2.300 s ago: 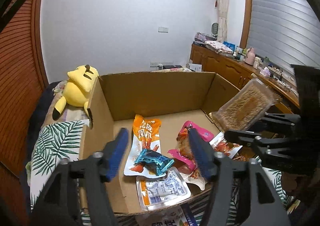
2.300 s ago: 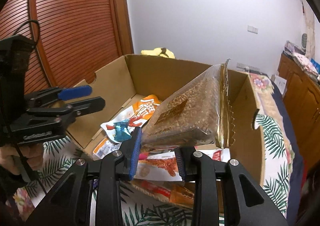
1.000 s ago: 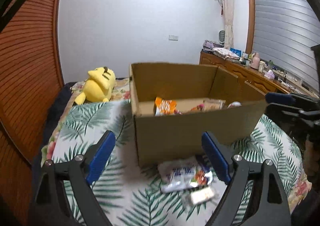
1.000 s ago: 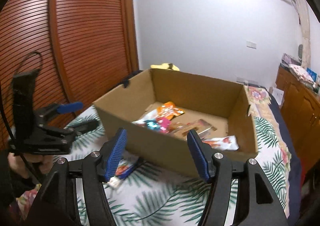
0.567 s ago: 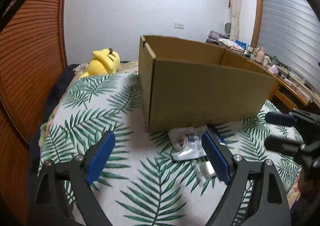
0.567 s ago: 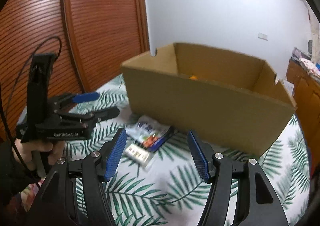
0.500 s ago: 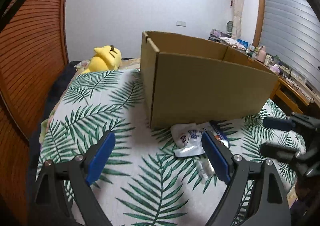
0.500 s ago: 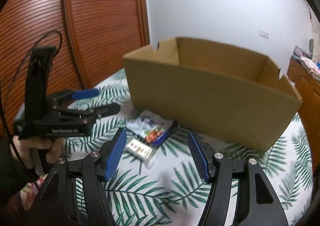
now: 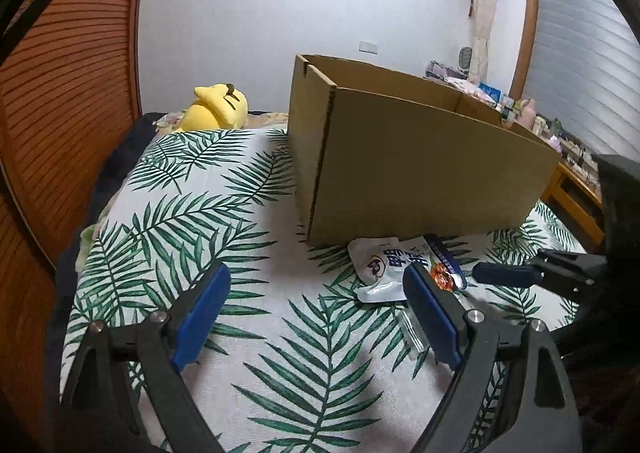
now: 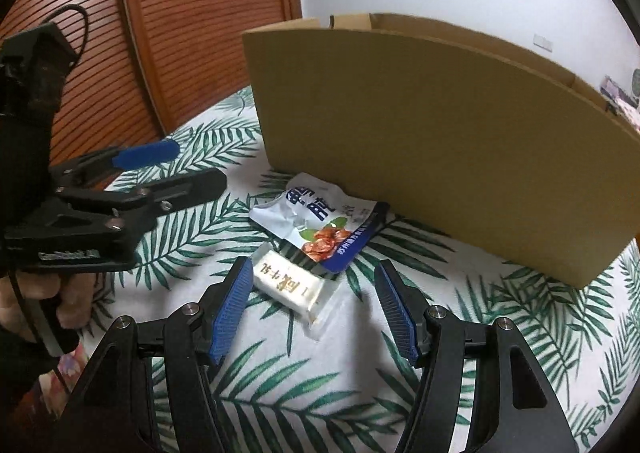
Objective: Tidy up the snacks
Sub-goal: 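Grasp the white wrapped bar with the right tool, then grasp the white duck-neck packet with the left tool while the right tool holds the bar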
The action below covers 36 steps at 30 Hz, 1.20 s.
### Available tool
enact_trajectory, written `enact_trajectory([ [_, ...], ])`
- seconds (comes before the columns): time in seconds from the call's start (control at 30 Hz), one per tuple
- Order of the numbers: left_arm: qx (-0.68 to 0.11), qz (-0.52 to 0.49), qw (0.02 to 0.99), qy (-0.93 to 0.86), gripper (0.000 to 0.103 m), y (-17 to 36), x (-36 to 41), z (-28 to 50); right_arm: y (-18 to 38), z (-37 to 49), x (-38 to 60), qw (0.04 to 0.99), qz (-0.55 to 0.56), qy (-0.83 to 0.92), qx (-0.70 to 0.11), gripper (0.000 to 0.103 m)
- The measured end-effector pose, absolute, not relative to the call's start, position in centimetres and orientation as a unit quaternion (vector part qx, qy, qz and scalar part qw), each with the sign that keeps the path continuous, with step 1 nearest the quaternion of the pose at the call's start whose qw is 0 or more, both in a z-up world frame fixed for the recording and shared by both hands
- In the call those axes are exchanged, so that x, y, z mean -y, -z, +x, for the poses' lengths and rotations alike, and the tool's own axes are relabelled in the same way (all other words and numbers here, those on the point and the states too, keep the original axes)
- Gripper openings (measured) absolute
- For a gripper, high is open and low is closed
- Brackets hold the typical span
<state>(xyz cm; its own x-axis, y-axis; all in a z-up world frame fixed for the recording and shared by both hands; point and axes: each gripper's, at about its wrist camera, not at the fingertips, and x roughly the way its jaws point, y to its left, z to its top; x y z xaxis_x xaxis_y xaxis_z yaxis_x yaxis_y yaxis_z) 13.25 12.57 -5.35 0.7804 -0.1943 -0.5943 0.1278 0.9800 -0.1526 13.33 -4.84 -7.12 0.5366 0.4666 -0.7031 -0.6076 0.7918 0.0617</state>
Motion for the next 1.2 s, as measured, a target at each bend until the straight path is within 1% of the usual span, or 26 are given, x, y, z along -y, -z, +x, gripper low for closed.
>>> enact_trajectory([
  [0.27, -0.324, -0.05, 0.941, 0.088, 0.089, 5.5, -12.6, 13.5, 7.8, 13.9, 3.1, 0.849, -0.121, -0.331, -0.394, 0.064],
  [0.33, -0.325, -0.05, 0.94, 0.088, 0.089, 5.5, -12.5, 13.5, 7.9, 13.8, 2.9, 0.845, -0.126, -0.337, -0.396, 0.06],
  [0.4, -0.325, -0.049, 0.94, 0.089, 0.089, 5.5, -12.5, 13.5, 7.8, 13.5, 2.8, 0.84, -0.131, -0.346, -0.396, 0.05],
  [0.43, -0.325, -0.049, 0.94, 0.089, 0.089, 5.5, -12.5, 13.5, 7.8, 13.4, 2.8, 0.84, -0.136, -0.346, -0.395, 0.048],
  [0.5, -0.327, -0.048, 0.94, 0.089, 0.089, 5.6, -12.4, 13.5, 7.8, 13.1, 2.8, 0.836, -0.146, -0.349, -0.397, 0.042],
  [0.53, -0.327, -0.047, 0.94, 0.089, 0.089, 5.6, -12.4, 13.5, 7.9, 12.9, 2.8, 0.835, -0.15, -0.349, -0.398, 0.041],
  [0.57, -0.327, -0.045, 0.94, 0.088, 0.089, 5.6, -12.4, 13.5, 7.9, 12.8, 2.9, 0.834, -0.155, -0.348, -0.4, 0.034],
  [0.6, -0.327, -0.044, 0.94, 0.088, 0.089, 5.6, -12.3, 13.5, 8.0, 12.6, 3.1, 0.834, -0.163, -0.345, -0.398, 0.024],
  [0.63, -0.328, -0.043, 0.94, 0.088, 0.089, 5.6, -12.2, 13.5, 8.0, 12.4, 3.3, 0.835, -0.166, -0.345, -0.396, 0.022],
  [0.8, -0.329, -0.024, 0.94, 0.09, 0.089, 5.5, -11.4, 13.6, 8.1, 11.7, 4.9, 0.842, -0.151, -0.345, -0.386, 0.02],
  [1.0, -0.332, -0.019, 0.936, 0.116, 0.089, 5.0, -9.2, 14.0, 7.2, 10.3, 8.5, 0.862, -0.108, -0.34, -0.36, 0.02],
  [1.2, -0.347, 0.003, 0.928, 0.133, 0.089, 4.7, -6.6, 15.3, 6.2, 10.7, 11.2, 0.882, -0.093, -0.312, -0.342, 0.02],
])
